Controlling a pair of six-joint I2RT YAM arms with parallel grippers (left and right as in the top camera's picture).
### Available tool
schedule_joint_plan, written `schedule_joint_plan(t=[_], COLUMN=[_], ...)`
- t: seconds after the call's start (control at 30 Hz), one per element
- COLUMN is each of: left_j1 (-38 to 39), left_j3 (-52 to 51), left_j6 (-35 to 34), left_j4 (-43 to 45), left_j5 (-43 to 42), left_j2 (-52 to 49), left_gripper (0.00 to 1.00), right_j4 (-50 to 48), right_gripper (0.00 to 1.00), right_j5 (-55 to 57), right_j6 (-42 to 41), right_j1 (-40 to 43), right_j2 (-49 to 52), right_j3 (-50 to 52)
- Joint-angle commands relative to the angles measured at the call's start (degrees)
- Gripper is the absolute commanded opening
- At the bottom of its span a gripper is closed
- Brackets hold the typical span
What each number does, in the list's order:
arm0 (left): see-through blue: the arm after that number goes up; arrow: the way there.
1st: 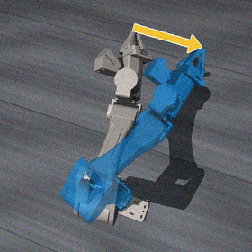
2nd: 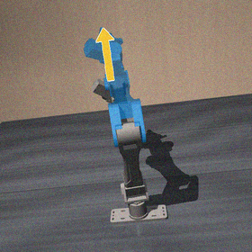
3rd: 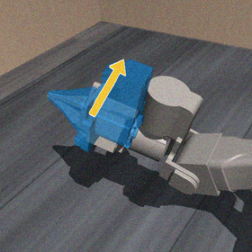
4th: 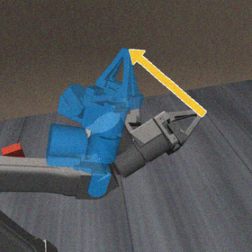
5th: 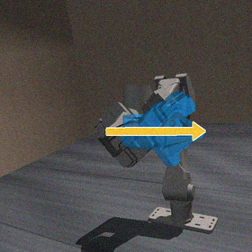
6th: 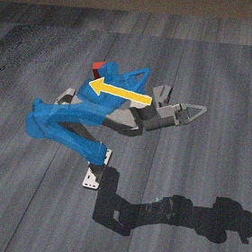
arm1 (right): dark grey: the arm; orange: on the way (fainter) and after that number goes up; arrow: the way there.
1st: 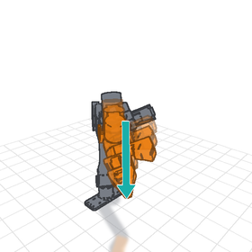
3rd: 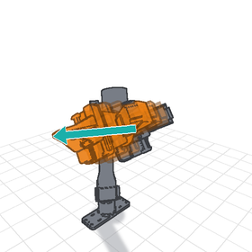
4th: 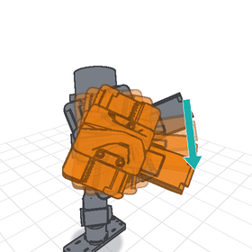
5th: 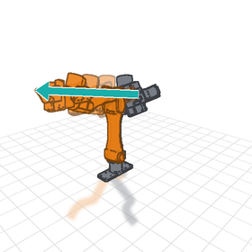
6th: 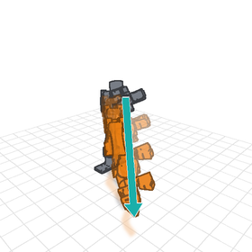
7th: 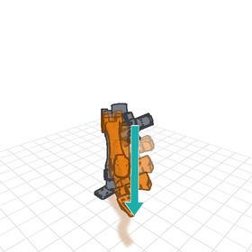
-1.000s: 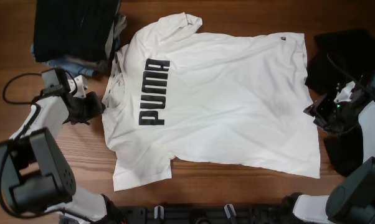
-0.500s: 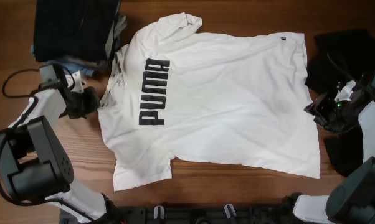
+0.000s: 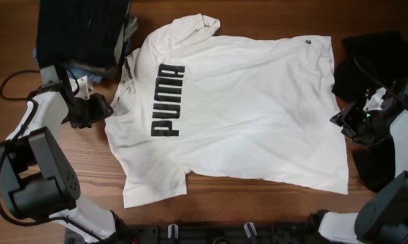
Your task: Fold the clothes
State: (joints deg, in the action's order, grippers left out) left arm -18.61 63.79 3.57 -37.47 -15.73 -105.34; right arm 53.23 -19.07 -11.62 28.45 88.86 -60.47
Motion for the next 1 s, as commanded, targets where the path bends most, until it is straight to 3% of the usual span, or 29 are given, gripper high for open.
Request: schedule_joint_plan(t=[0.0, 0.13, 0.33, 0.43, 0.63, 0.83, 0.97], left_j1=[1.95, 4.11, 4.20, 4.20, 4.20, 3.98, 2.64], left_j3=[-2.27, -4.17, -4.17, -4.09, 1.20, 3.67, 3.67], left_j6=[5.01, 5.27, 5.25, 5.03, 5.03, 4.92, 1.51], left_j4=[2.64, 5.77, 4.02, 3.80, -1.86, -4.44, -4.57], left_j5=[0.35, 0.81, 8.35, 8.35, 8.35, 9.29, 13.92], left_j2=[-1.27, -3.26, -3.43, -3.41, -3.30, -3.30, -3.30], left_gripper=[0.45, 0.41, 0.29, 0.04, 0.04, 0.04, 0.04], right_j4=[-0.55, -0.55, -0.42, -0.52, -0.50, -2.27, -6.67], right_gripper=[0.50, 0.51, 0.51, 0.52, 0.52, 0.66, 0.67], right_j5=[-0.24, -0.24, -0.24, -0.24, 1.38, 9.92, 12.70], right_j6=[1.07, 1.07, 1.09, 1.09, 0.98, 1.07, 1.16], right_j1=[-0.02, -0.02, -0.02, -0.02, -0.02, -0.02, -0.02], right_j2=[-0.96, -0.96, -0.96, -0.96, -0.96, 0.33, 4.22], right_j3=[-0.55, -0.55, -0.55, -0.55, -0.55, -0.52, 0.59])
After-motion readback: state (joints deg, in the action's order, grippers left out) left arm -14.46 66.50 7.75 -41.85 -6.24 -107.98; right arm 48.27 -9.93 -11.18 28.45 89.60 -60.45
